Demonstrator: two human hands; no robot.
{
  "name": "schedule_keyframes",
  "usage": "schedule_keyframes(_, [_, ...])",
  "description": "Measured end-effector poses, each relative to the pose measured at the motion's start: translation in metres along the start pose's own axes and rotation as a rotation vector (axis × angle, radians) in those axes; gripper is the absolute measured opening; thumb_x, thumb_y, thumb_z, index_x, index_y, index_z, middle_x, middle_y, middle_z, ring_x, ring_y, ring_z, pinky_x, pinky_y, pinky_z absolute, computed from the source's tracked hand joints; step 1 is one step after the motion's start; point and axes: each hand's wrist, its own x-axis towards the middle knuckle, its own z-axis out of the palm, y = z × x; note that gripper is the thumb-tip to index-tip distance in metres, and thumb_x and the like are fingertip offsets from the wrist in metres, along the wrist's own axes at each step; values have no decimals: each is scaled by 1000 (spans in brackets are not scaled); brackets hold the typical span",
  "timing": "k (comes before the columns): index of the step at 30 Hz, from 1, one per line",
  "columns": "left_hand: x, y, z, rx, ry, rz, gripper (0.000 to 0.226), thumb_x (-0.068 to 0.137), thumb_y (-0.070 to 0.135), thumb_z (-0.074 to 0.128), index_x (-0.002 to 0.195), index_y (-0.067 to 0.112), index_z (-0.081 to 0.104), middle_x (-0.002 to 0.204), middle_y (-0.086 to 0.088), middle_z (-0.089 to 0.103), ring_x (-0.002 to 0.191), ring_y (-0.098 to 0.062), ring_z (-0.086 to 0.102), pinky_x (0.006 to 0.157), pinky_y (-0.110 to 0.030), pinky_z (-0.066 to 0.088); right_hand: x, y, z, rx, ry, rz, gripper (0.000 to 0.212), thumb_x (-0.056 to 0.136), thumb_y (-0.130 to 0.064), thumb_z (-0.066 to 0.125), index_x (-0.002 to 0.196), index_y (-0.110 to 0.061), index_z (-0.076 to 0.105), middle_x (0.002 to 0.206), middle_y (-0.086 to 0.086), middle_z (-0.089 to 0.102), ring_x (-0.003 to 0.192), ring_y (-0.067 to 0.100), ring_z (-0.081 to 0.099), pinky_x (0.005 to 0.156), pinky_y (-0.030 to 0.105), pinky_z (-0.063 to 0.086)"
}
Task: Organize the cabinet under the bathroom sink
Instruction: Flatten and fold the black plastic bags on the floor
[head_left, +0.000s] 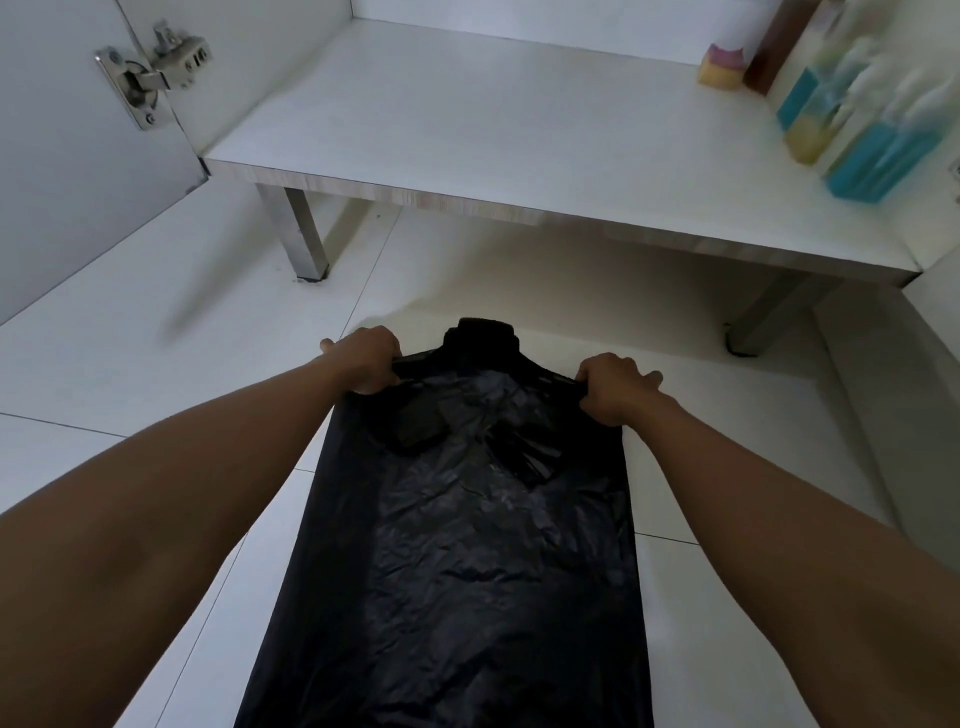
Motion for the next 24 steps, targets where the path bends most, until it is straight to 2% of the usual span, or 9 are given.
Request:
schedule_keyframes(4, [-1, -6, -4, -31, 95, 10, 12, 93, 33, 67, 102, 26, 64, 106, 2, 56, 108, -26, 55, 103, -54, 30, -3, 7, -7, 40, 131, -79, 23, 82, -7, 55, 97, -24, 59, 95, -3, 60, 100, 22, 54, 101, 49, 24])
schedule_keyframes(8, [-11, -10, -11, 22, 231, 99, 7, 95, 34, 61, 98, 30, 56, 96, 4, 57, 100, -25, 58, 100, -51, 29, -15, 12, -14, -47, 248, -178, 27, 84, -7, 52, 99, -27, 63, 80, -10, 52, 103, 23, 50, 102, 49, 21])
schedule_keyframes(13, [-35, -12, -17, 51, 371, 204, 9, 97, 30, 58, 90, 30, 52, 78, 8, 61, 81, -21, 59, 91, -42, 26, -40, 16, -21, -54, 355, -229, 26, 88, -8, 50, 99, -27, 64, 95, -3, 60, 108, 22, 48, 106, 50, 17])
schedule_keyframes(18, [-67, -23, -21, 10, 451, 319, 9, 92, 23, 63, 89, 28, 56, 76, 13, 57, 75, -18, 55, 100, -41, 29, -77, 23, -18, -39, 491, -335, 12, 87, -16, 58, 94, -25, 63, 94, -6, 59, 100, 18, 51, 106, 45, 18])
schedule_keyframes(20, [-81, -27, -19, -17, 448, 366, 15, 88, 24, 66, 86, 30, 52, 73, 16, 54, 72, -11, 54, 105, -40, 28, -92, 27, -13, -57, 547, -381, 9, 84, -20, 63, 90, -26, 60, 90, -8, 56, 96, 16, 52, 104, 43, 19])
schedule_keyframes(24, [-111, -30, -5, 2, 377, 445, 28, 81, 26, 72, 106, 25, 59, 85, 14, 58, 81, -8, 51, 109, -41, 24, -121, 29, 8, -61, 623, -441, 17, 76, -21, 66, 85, -27, 54, 84, -12, 50, 85, 15, 51, 99, 40, 23])
